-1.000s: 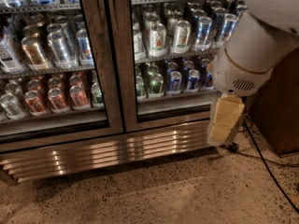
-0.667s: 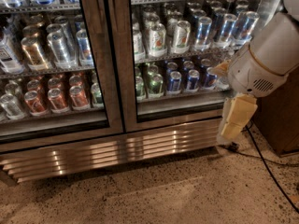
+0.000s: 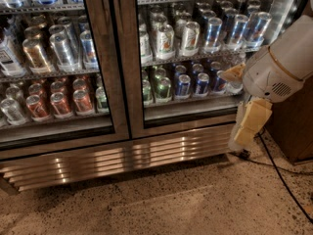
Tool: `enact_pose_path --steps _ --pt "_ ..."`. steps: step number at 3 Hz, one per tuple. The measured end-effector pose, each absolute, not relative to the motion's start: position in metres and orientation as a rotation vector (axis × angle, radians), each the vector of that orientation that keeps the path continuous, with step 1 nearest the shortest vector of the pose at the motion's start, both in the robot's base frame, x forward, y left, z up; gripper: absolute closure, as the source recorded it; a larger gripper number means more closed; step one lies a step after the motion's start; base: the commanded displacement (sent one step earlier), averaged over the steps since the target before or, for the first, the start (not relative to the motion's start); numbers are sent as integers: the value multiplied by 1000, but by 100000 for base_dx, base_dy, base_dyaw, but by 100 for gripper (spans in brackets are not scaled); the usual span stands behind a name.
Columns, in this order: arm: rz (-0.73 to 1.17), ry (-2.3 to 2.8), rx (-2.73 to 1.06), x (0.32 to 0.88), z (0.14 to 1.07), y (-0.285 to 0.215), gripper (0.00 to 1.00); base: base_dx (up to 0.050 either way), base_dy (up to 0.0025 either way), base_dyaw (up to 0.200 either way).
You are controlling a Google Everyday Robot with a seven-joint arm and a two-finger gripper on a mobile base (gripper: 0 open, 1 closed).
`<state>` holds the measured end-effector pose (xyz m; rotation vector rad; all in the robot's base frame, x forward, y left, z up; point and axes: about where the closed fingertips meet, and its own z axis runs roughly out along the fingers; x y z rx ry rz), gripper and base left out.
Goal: Open left fridge door
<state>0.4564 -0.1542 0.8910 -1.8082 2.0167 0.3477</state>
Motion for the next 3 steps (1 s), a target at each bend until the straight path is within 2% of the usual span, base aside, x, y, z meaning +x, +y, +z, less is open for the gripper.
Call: enact_pose_path --steps 1,3 --pt "376 1977 -1865 454 888 -136 0 0 0 0" --pt "296 1898 -2095 433 871 -71 0 0 0 0"
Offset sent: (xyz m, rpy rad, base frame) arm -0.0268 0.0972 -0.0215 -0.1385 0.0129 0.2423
